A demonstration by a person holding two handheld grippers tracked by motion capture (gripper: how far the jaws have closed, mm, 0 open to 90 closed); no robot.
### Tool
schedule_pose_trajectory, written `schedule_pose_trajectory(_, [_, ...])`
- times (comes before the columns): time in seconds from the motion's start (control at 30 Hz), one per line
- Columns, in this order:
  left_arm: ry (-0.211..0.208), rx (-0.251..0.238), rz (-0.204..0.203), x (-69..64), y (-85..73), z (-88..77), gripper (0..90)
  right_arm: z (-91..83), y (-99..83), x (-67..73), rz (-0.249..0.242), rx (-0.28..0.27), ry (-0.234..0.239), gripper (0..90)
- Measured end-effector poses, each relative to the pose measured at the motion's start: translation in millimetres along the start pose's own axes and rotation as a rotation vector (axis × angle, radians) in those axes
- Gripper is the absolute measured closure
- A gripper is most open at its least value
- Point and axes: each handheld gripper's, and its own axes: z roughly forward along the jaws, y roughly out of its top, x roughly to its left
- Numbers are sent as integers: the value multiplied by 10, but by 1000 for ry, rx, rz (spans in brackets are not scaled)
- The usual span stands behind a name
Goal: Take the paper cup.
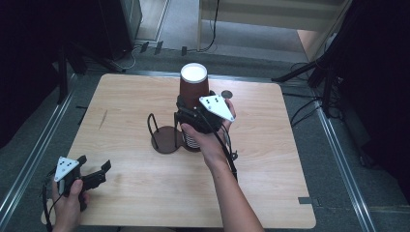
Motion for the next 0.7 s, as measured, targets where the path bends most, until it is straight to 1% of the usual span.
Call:
schedule_pose_trajectory(0.23, [0, 3, 0, -2, 1, 3, 85, 39, 21, 38, 4, -7, -16, 49])
schedule_pose_trajectory(0.37, [0, 3, 0, -2, 1, 4, 85, 49, 22, 56, -5, -16, -21, 56])
schedule_pose_trajectory(0.7, [0, 4, -1, 0, 2, 4, 85, 42, 32, 52, -14, -25, -18, 68])
